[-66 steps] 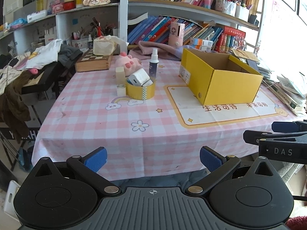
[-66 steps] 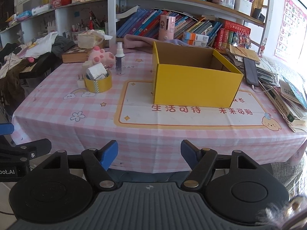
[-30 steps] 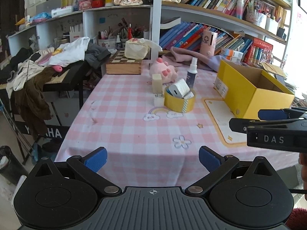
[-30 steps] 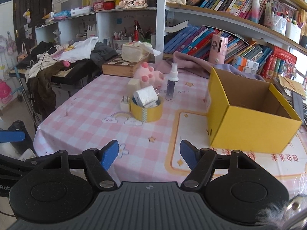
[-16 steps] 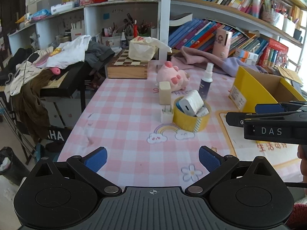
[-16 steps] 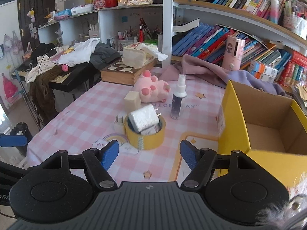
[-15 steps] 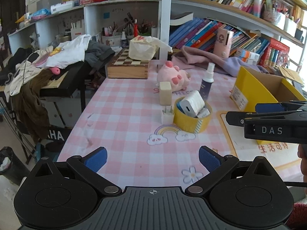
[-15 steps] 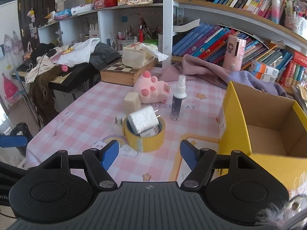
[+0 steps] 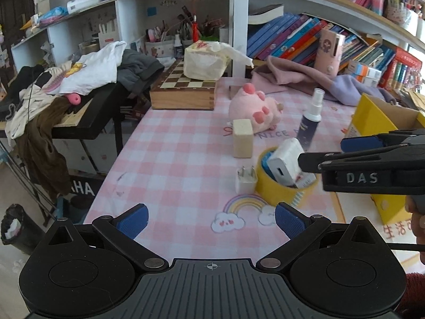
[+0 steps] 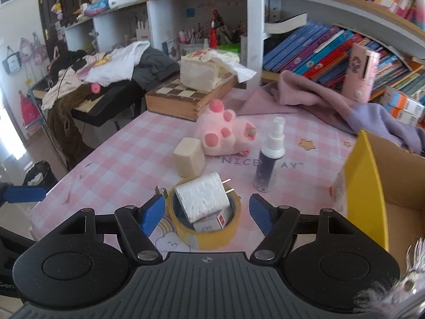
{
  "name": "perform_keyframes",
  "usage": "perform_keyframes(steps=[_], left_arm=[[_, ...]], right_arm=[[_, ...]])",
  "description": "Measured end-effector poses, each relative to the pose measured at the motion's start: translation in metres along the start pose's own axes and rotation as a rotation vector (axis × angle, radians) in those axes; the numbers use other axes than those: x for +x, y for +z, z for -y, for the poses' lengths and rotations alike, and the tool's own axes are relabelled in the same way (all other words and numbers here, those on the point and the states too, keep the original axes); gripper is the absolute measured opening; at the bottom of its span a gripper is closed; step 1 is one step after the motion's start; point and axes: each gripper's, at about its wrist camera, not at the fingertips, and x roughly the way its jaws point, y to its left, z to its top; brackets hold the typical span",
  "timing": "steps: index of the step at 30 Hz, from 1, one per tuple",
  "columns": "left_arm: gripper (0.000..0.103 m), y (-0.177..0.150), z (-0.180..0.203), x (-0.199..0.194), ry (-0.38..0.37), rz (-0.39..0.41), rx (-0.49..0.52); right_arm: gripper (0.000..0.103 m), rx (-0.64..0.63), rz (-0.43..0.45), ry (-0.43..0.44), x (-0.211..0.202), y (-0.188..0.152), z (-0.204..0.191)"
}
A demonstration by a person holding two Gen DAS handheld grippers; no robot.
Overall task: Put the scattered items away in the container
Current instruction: 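Reach the right tool down into the tape roll toward the white charger, then grasp the large white charger with the right tool while the left tool grasps the small white plug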
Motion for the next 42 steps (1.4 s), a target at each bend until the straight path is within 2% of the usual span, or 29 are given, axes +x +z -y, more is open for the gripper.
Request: perform_keyframes(steps=[13, 17, 20, 24, 28, 30, 31, 32, 33, 39, 41, 42], left_arm=[[0.098, 0.011, 0.001, 0.032, 0.002, -0.076, 0.001], [0.096, 0.013, 0.004, 0.039, -0.009, -0.093, 0.014], [0.091, 0.015, 0.007, 0.043, -0.022, -0.099, 0.018], [0.082, 0.018, 0.012, 0.049, -0.045, -0.108, 0.028], [0.079, 0.021, 0.016, 0.058, -0.062, -0.119, 0.027], [0.073, 0.022, 0.018, 0.064, -0.070, -0.125, 0.024], [0.072, 0.023, 0.019, 0.068, -0.079, -0.132, 0.021], [0.070, 0.023, 0.019, 0.072, -0.086, -0.140, 0.016], [0.070, 0.024, 0.020, 0.076, -0.088, -0.148, 0.012], [0.067, 0.028, 0.030, 0.095, -0.087, -0.161, 0.043], [0.067, 0.029, 0.034, 0.099, -0.085, -0.157, 0.071], [0.066, 0.029, 0.036, 0.100, -0.083, -0.155, 0.084]], right_arm=[[0.069, -0.017, -0.105, 0.037, 0.054, 0.012, 0.006], [0.063, -0.020, -0.130, 0.044, 0.065, 0.012, 0.008], [0.054, -0.045, -0.122, 0.059, 0.065, 0.013, 0.007], [0.052, -0.037, -0.084, 0.083, 0.059, 0.015, 0.012], [0.050, -0.016, -0.011, 0.056, 0.043, 0.019, 0.021], [0.049, -0.006, 0.012, 0.034, 0.036, 0.019, 0.028], [0.034, 0.003, 0.022, 0.037, 0.034, 0.020, 0.031], [0.012, 0.007, 0.038, 0.036, 0.031, 0.020, 0.034], [0.008, 0.004, 0.047, 0.018, 0.028, 0.021, 0.036], [0.013, 0.014, -0.017, 0.018, 0.031, 0.018, 0.048], [0.030, 0.029, -0.013, 0.007, 0.030, 0.017, 0.052], [0.031, 0.037, -0.011, 0.002, 0.030, 0.017, 0.055]])
